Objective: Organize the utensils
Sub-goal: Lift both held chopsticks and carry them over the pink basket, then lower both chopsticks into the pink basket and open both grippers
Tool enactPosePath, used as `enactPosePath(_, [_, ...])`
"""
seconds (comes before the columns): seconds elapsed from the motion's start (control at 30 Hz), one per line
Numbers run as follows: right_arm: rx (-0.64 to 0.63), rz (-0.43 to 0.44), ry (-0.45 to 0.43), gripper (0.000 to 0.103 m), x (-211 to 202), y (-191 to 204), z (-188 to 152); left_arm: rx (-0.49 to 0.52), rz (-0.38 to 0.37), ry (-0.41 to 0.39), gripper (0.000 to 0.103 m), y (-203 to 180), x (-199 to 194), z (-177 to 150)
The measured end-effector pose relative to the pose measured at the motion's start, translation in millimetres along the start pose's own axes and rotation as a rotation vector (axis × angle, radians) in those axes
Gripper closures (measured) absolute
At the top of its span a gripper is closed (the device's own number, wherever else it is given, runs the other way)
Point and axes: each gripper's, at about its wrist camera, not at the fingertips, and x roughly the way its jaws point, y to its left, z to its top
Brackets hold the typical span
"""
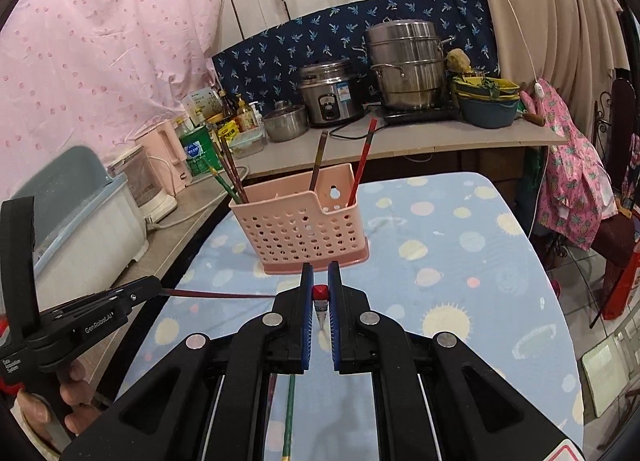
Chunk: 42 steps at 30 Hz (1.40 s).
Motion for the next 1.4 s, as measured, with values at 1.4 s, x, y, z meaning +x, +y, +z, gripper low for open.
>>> enactPosePath(1.4, [0.085,0.058,-0.205,0.096,100.9,10.4,183.3,-0.053,0.016,-0.251,0.096,-6.6,40.2,189.9])
